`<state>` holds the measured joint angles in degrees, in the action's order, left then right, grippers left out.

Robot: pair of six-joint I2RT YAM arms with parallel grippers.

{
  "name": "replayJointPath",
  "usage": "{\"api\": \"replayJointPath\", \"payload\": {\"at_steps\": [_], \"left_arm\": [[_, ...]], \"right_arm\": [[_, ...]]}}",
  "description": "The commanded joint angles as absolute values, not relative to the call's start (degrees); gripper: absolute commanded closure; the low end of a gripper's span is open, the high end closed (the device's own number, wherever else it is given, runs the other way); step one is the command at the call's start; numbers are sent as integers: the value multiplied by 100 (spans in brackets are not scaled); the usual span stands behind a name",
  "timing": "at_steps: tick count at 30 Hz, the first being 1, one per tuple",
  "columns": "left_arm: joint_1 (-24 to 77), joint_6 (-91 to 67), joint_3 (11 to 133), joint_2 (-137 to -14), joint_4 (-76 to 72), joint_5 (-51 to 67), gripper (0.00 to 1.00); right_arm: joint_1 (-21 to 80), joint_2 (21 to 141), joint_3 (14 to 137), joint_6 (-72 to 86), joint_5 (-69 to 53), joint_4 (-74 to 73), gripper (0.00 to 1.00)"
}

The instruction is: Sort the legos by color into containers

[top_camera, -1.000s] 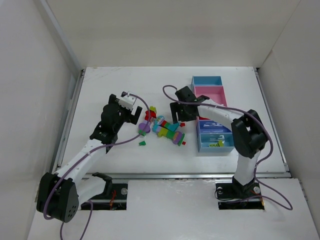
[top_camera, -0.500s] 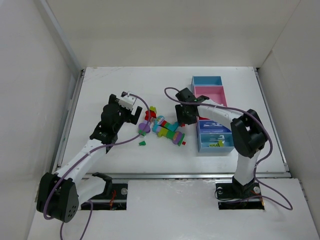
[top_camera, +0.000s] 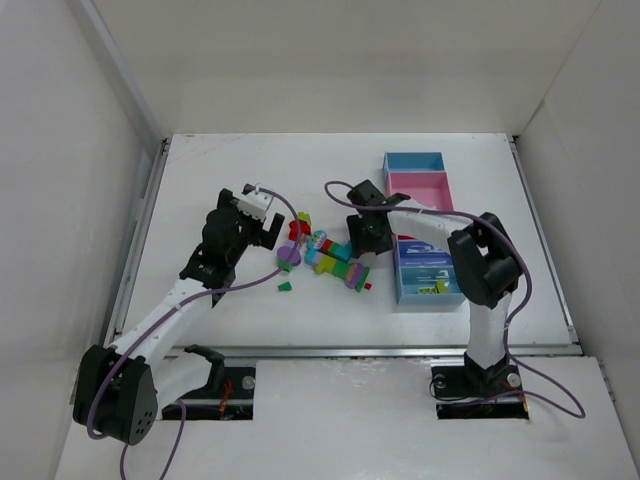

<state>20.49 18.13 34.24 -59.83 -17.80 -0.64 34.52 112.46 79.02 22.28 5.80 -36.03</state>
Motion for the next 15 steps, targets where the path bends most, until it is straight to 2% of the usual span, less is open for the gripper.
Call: {"api": "replayJointPath", "payload": {"at_steps": [1,5,10,13,15], "left_arm": [[2021,1828,3375,-5836,-2057,-26,0],[2021,1828,3375,-5836,-2057,-26,0],[2021,1828,3322,-5836,-2057,-26,0],[2021,1828,3322,-5836,-2057,-26,0],[2021,1828,3322,-5836,-2057,-26,0]], "right_arm": [[3410,11530,8060,2206,536,-3296,40],[3349,11593,8183,2206,404,-3243,49],[3349,11479,8183,2206,404,-3182,53],[3349,11426,8183,2206,404,-3182,62],[3349,11426,8183,2206,404,-3234,74]]}}
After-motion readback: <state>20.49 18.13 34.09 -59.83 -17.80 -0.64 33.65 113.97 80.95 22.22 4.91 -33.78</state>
